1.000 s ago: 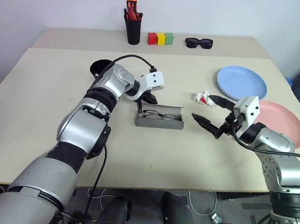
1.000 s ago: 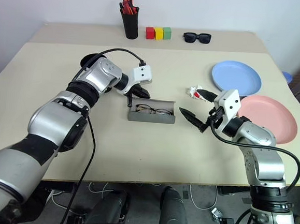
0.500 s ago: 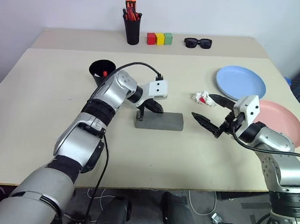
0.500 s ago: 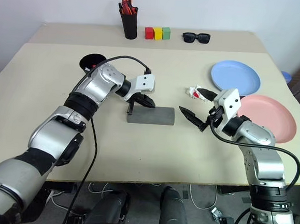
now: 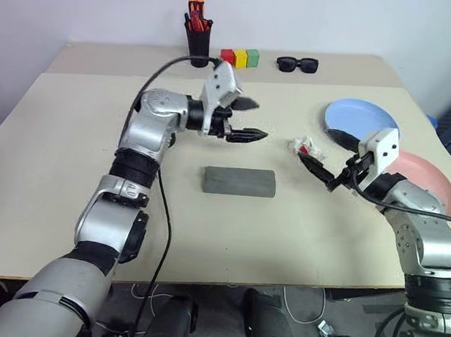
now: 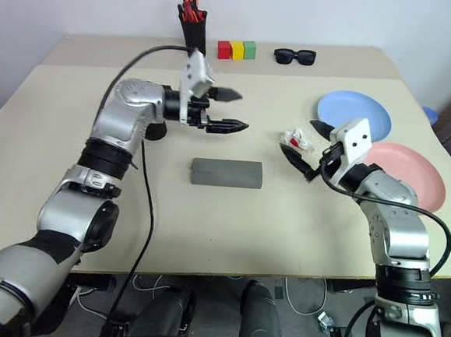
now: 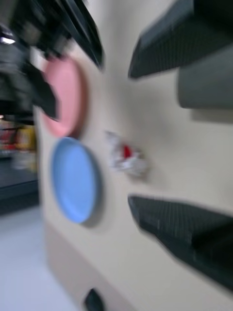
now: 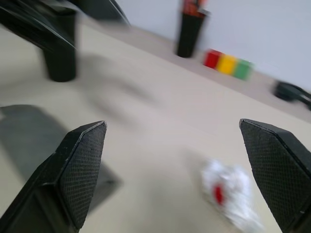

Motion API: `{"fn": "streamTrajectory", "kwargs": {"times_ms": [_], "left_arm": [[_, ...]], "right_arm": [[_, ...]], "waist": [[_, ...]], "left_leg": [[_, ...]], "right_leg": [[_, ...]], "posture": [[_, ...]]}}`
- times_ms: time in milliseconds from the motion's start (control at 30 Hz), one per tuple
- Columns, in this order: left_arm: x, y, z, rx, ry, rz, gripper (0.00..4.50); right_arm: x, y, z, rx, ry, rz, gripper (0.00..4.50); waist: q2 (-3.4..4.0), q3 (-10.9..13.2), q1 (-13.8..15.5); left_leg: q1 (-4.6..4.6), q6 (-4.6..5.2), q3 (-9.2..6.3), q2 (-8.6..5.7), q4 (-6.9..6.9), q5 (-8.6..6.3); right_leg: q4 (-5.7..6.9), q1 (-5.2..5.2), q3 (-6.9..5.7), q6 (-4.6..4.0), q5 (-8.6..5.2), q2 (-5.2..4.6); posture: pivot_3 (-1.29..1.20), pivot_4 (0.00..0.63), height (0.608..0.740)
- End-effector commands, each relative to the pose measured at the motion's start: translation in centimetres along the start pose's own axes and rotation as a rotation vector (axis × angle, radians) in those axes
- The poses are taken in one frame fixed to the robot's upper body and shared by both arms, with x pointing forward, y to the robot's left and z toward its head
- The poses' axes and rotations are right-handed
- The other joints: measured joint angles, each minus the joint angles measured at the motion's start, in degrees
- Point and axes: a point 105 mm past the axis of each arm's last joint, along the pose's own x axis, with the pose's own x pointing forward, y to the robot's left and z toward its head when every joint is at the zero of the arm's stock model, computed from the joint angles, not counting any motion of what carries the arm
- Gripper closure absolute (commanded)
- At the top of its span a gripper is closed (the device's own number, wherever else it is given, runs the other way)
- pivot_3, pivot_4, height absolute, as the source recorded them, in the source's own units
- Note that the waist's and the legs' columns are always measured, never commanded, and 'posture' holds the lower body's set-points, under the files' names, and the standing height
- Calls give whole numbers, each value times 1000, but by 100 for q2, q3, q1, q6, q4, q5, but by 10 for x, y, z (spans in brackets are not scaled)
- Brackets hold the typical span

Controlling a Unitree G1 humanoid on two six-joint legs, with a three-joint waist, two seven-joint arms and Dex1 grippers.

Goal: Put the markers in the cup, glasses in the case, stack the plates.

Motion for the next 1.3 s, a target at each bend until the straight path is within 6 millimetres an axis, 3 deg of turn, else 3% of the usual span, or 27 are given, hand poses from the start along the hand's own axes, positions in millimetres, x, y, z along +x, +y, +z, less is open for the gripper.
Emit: {"fn": "streamTrajectory", "kwargs": {"times_ms": [33,233,400,600,700,800,933,1133,1300], "left_arm": [[-25,-16,7,-35,-99,-43,31],[-64,-38,-6,-120,-148,-48,31],[-89,-48,-15,-203,-118,-23,31],[-100,-54,-16,-220,-77,27,31],[-98,-56,-13,-222,-74,39,0],[-91,-57,-9,-221,-84,44,0],[-88,-56,-9,-220,-85,48,0],[-91,-53,-8,-225,-98,57,0],[-91,-51,-9,-216,-117,70,0]], "right_arm": [[-17,-33,-3,24,68,-166,0],[-43,-62,-29,-28,253,-347,0],[-53,-58,-54,1,389,-356,0],[-74,-76,-83,79,537,-470,0],[-83,-79,-96,144,602,-500,822],[-86,-80,-101,175,626,-521,2338],[-91,-96,-94,155,609,-606,4431],[-101,-121,-81,103,583,-722,4472],[-65,-129,-48,6,405,-685,4472]], "waist": [[1,0,-1],[1,0,39],[1,0,16],[1,0,28],[0,0,33],[-1,-1,34],[-2,-2,30],[-3,-2,25],[0,0,-31]], "left_leg": [[-1,0,0,0,0,0],[-6,-2,1,0,3,1],[-2,-1,2,1,3,0],[-1,-1,4,1,3,0],[1,-1,6,1,4,1],[1,-1,4,1,4,1],[5,-1,5,1,5,1],[1,-1,5,0,5,1],[5,-1,13,2,3,0]], "right_leg": [[1,-2,0,-1,0,0],[3,-7,3,-4,2,0],[2,-2,3,-4,1,0],[2,-2,4,-5,0,0],[-1,3,4,-5,0,0],[-1,5,4,-5,0,0],[-5,10,4,-4,1,0],[-10,10,4,-4,0,0],[-12,10,5,-4,0,0]], "posture": [[0,150,740],[0,150,740],[0,150,740],[0,150,740],[0,150,740],[0,150,740],[0,150,740],[0,150,740],[0,150,740]]}}
